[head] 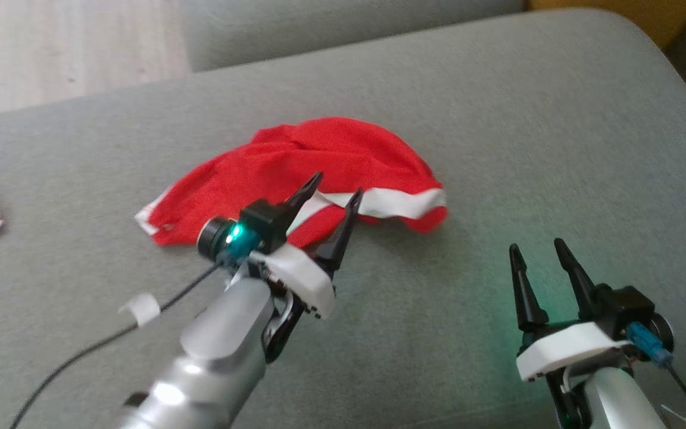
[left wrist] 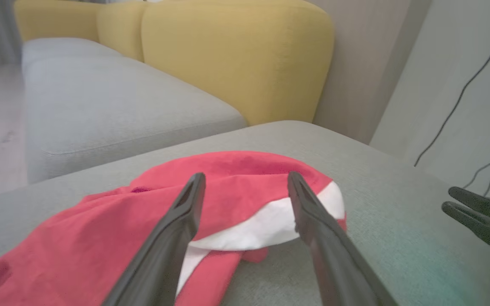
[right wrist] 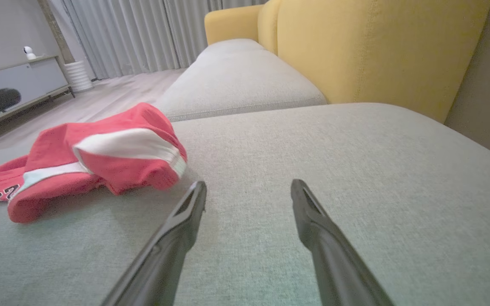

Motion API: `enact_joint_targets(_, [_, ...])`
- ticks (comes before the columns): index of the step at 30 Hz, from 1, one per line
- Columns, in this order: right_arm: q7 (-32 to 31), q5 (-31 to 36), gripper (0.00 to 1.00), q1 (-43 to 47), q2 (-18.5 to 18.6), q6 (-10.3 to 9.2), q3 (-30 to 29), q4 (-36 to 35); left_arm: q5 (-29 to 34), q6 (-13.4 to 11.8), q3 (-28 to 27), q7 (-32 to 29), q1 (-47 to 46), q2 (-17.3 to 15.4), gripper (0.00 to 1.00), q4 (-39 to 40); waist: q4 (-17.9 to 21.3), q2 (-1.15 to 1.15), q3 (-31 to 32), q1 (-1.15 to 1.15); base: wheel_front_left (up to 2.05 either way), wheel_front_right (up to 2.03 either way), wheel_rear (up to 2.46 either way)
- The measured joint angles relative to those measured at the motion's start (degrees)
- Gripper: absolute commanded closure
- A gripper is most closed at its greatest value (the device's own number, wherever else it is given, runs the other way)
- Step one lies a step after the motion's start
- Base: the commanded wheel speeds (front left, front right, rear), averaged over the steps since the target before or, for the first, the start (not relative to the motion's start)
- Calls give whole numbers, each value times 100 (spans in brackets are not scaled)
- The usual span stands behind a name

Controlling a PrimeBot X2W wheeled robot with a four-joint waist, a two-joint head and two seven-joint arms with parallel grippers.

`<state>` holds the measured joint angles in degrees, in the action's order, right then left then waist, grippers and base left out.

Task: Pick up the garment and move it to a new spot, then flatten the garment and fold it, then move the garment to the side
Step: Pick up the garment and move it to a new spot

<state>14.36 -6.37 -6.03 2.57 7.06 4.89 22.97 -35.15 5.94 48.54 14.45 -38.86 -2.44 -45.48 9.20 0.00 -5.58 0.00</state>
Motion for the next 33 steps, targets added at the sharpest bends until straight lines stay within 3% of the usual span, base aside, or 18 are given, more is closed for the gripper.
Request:
enact_joint_targets(15, [0,98,0,455,-1,0,-381,-305,252,-757,-1584,-1,2254,-527,0,1368,-824,0,735,-1,0,0,0])
enact_joint_targets(33, [0,-27,0,881,-3,0,-327,-433,700,-1005,-2795,0,3946,-634,0,2575,-1127,0,1072,0,0,0,0])
